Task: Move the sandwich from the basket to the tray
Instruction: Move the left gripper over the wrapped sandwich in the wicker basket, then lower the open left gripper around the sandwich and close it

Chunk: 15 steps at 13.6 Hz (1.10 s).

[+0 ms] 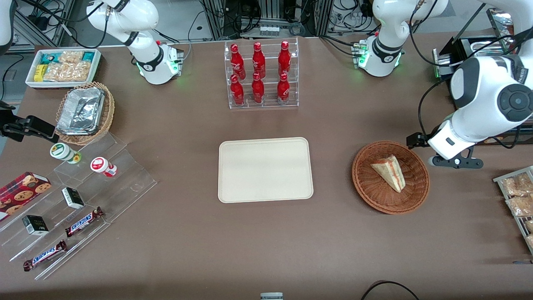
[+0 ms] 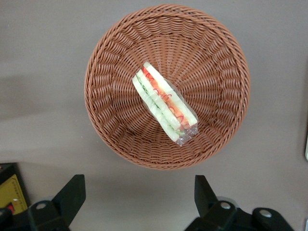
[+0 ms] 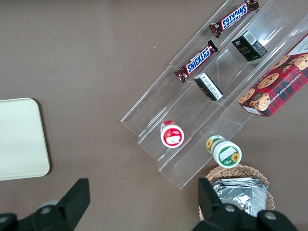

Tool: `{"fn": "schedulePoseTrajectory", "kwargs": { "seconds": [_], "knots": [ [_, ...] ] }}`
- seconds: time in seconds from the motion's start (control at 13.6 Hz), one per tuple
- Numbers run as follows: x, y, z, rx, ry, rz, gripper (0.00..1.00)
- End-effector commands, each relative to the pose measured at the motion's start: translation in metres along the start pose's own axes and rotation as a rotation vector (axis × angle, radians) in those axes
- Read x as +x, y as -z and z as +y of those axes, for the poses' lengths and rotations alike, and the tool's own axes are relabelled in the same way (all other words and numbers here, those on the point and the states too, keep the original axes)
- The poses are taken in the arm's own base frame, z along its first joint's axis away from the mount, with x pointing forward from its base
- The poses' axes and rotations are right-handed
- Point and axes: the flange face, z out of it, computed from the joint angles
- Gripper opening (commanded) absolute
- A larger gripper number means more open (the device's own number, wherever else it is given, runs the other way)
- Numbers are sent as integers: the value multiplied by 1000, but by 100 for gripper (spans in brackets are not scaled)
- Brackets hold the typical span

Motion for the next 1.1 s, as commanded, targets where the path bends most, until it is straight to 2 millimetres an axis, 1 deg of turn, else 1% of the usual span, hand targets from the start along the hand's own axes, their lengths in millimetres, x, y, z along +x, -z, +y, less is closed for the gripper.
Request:
{"fn": "schedulePoseTrajectory", "kwargs": {
  "seconds": [0.0,0.15,0.37,0.51,0.59,0.66,0.74,0.96,1.03],
  "knots": [
    [-8,-19,5,4,110,39,100],
    [-10,-32,6,-1,183,57,100],
    [-7,-43,7,-13,287,54,100],
    [-2,-50,10,-23,403,65,100],
    [1,-55,14,-28,453,71,100],
    [4,-63,19,-31,491,71,100],
    [7,-70,24,-33,505,69,100],
    [13,-90,25,-35,508,52,100],
    [15,-94,25,-42,512,50,100]
  ]
}}
